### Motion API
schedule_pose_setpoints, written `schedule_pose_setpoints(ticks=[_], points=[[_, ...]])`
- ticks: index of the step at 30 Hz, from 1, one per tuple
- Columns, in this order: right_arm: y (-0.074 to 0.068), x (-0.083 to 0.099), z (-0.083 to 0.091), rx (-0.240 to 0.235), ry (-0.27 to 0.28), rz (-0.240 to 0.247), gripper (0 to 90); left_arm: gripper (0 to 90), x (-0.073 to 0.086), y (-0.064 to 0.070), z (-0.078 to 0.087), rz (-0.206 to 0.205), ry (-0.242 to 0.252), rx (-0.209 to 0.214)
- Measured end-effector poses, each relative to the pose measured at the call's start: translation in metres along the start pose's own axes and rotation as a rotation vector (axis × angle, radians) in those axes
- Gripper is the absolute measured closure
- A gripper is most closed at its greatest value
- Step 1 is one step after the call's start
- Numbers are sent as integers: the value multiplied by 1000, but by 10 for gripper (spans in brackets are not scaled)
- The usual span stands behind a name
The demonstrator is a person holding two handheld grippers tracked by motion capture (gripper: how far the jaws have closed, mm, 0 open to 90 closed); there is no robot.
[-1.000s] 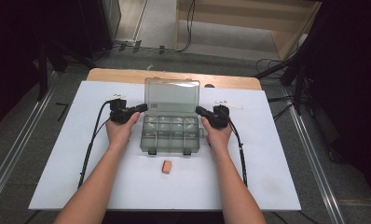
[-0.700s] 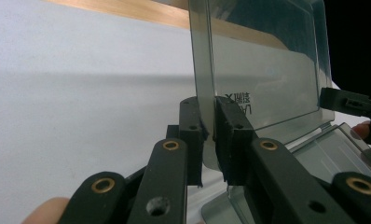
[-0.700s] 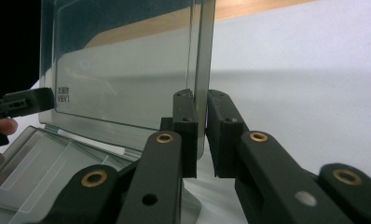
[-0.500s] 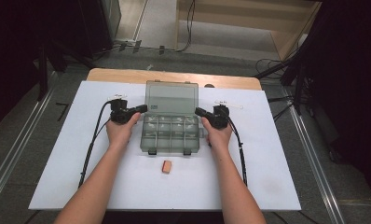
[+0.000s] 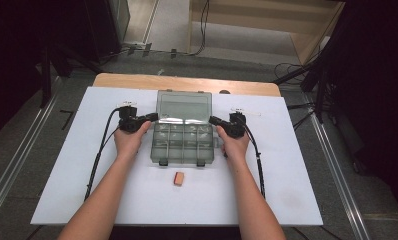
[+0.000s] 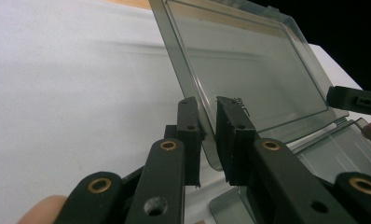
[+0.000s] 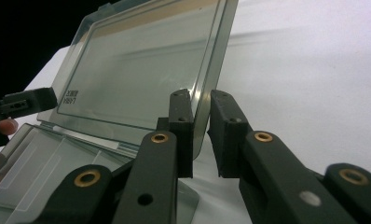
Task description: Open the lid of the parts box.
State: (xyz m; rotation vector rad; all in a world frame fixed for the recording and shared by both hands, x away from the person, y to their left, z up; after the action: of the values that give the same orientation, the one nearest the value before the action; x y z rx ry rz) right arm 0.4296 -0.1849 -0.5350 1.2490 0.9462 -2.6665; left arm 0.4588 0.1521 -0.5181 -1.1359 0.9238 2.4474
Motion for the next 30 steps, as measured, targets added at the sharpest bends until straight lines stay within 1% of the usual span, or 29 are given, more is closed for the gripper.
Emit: schedule_pose_setpoints(ticks=[2,4,5,7,11,12,14,16,17,18,19,20,21,24,25,26,27,28,29,30], points=[[0,0,0,3,-1,4,780,794,0,0,0,-4,-1,-1],[-1,0,0,10,3,14,780,795,0,1,0,-16,1,-11],[-1,0,0,17,3,18,779,796,0,2,0,-23,-2,-20],[-3,1,0,38,6,42,778,801,1,3,0,-35,-3,-31],[-3,1,-1,43,1,37,771,811,1,4,0,-46,-4,-42],[-4,1,-1,45,3,40,756,808,1,4,0,-49,-3,-43],[-5,1,0,47,12,53,688,796,1,5,1,-59,6,-31],[-6,1,1,50,22,62,612,742,1,6,3,-73,14,-29],[-6,1,2,49,30,67,580,684,1,7,3,-76,16,-34],[-7,1,4,41,44,82,553,624,1,8,4,-72,17,-32],[-8,2,5,26,51,92,517,585,1,9,6,-69,20,-25],[-9,2,6,17,57,105,482,564,1,9,8,-75,26,-19],[-11,3,8,13,67,127,441,513,1,9,10,-81,32,-18],[-13,3,14,5,90,145,368,411,1,9,16,-81,65,2],[-13,3,16,10,92,146,320,367,1,9,16,-81,65,2],[-13,3,18,13,89,144,279,328,2,11,20,-91,80,11],[-13,3,19,10,88,148,254,300,2,12,21,-106,81,13],[-14,4,21,9,93,153,230,238,3,14,22,-115,78,19],[-14,4,23,6,99,164,206,187,4,17,23,-132,78,34],[-17,6,25,6,98,180,170,155,5,19,24,-150,78,49]])
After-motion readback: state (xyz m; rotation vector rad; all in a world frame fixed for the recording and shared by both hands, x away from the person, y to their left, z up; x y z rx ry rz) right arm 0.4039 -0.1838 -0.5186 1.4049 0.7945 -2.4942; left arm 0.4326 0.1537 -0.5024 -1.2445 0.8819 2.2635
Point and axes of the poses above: each handheld gripper's, and its own axes: z roughly backward along the jaws, x roughly out of its underside, y roughly to its right, the point moved 2 cm from there along -z, roughly forward along the jaws, and after that the axes turned 1 degree about x, right-handed, at the moved point
